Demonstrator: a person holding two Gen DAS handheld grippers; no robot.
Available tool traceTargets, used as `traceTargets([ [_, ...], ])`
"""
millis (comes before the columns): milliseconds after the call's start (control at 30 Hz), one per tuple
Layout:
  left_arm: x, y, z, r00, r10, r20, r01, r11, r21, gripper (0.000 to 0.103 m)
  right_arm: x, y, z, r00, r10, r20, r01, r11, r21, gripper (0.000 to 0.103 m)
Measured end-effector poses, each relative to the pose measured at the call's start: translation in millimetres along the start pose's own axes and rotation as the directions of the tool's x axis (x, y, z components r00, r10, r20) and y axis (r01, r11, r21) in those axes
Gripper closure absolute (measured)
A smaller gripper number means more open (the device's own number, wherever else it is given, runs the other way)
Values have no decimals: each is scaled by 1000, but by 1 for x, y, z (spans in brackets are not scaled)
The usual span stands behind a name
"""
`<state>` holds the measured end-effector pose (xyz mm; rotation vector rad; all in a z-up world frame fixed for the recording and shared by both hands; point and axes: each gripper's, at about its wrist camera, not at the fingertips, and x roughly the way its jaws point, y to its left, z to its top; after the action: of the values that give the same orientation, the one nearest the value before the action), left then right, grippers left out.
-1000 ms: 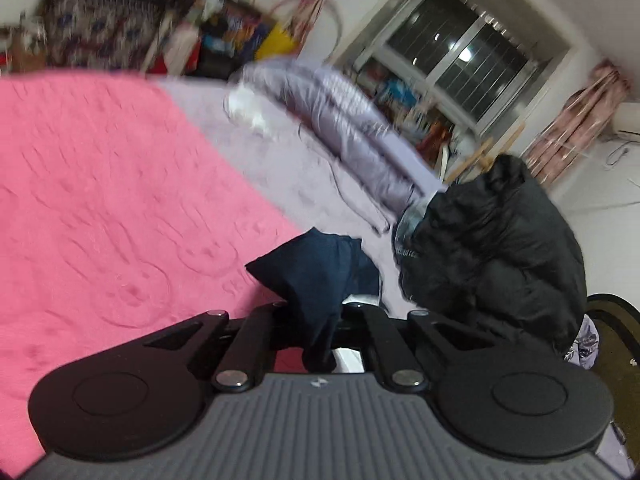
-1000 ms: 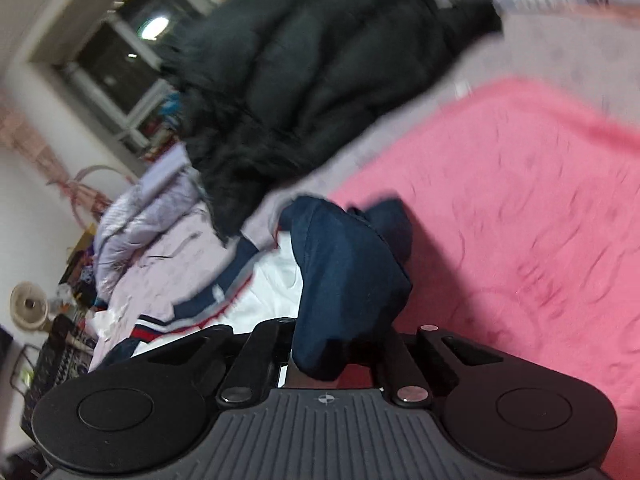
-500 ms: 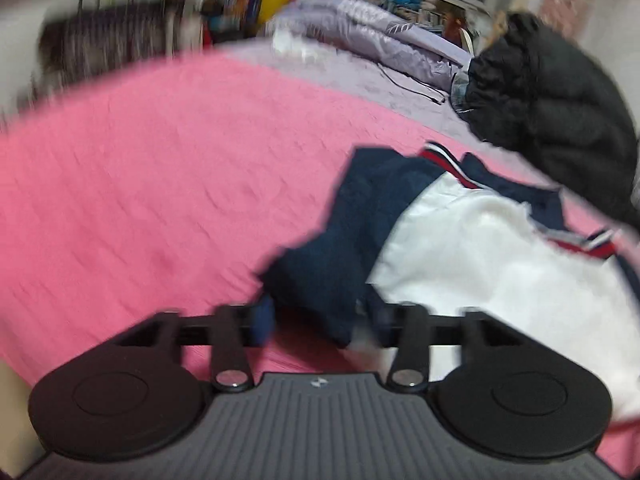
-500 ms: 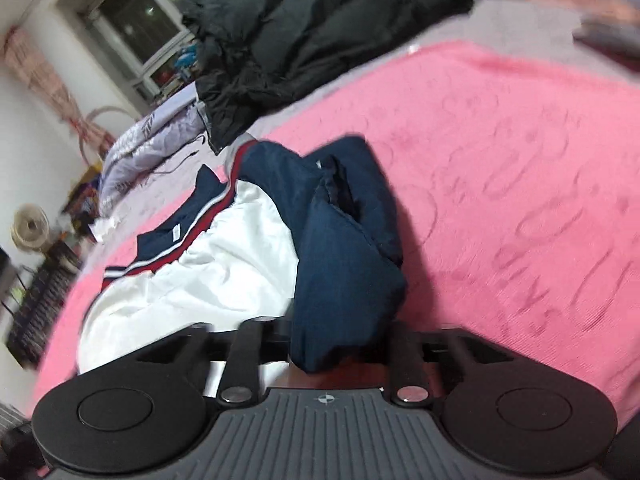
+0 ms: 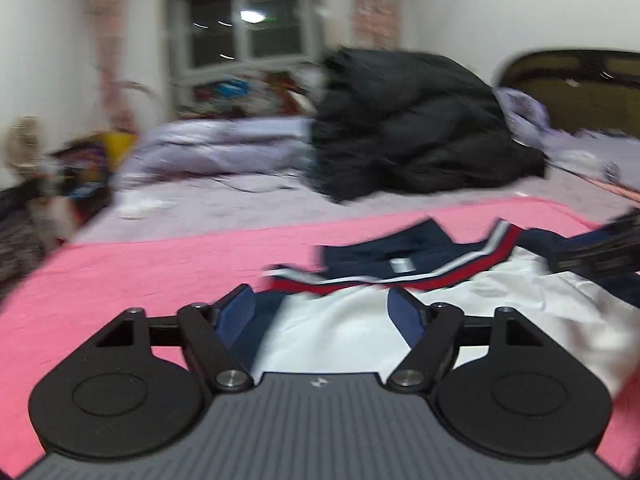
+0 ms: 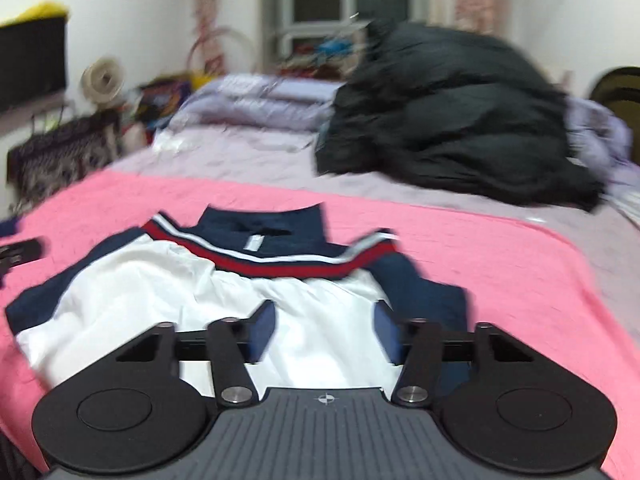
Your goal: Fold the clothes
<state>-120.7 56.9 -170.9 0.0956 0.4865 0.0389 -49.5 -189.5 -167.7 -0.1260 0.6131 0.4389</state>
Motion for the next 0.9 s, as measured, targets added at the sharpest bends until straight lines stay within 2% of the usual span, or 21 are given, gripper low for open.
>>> traceTargets([
  [33,26,-5,4,999,-18,-32,19,1000,15,30,23,2,8,1000,0,-29,0,1000,2,63],
  [100,78,-4,3,990,50,-130,-45,998,41,34,70,-10,17,994,-23,-104,29,998,53,67],
  [167,117,10,-2,976,61,-211,-62,998,3,32,110,-27,20,985,-32,-172,50,993,102,70],
  [233,129,23,-2,976,37,-213,-49,997,-53,31,133,-40,21,985,-12,-173,36,990,134,69],
  [300,126,27,5,978,63,-200,-76,996,-56,31,141,-44,23,989,5,-147,17,989,147,68],
  [333,117,29,6,983,77,-167,-88,994,-61,32,143,-44,24,991,10,-134,10,989,151,68],
  [433,90,30,2,991,85,-102,-90,995,-46,31,127,-34,24,998,-35,-61,42,992,120,60],
  [500,74,31,-4,993,88,-79,-90,996,-25,26,101,-18,16,997,-49,51,47,998,50,34],
  [533,76,30,-10,987,112,-113,-113,994,1,26,87,-11,8,995,-31,100,30,1000,10,28],
  [567,77,31,-15,981,125,-150,-125,992,9,24,74,-3,1,991,-7,136,12,999,-34,16],
  [600,78,36,-21,978,109,-175,-115,993,-20,24,68,2,-6,991,14,134,-5,998,-69,8],
  [700,65,55,-17,978,61,-197,-96,981,-170,24,64,2,-23,999,33,32,-29,994,-104,7],
  [733,54,57,-15,983,56,-177,-88,980,-180,28,62,2,-29,999,38,-2,-38,993,-116,7],
  [767,43,59,-13,986,50,-157,-80,979,-189,28,61,1,-35,998,43,-36,-47,991,-127,9],
  [833,24,59,-14,990,44,-135,-65,986,-156,22,45,-5,-38,996,68,-52,-74,990,-117,8],
  [900,20,56,-29,976,106,-189,-118,992,-54,20,25,-15,-44,994,100,-48,-105,988,-114,2],
])
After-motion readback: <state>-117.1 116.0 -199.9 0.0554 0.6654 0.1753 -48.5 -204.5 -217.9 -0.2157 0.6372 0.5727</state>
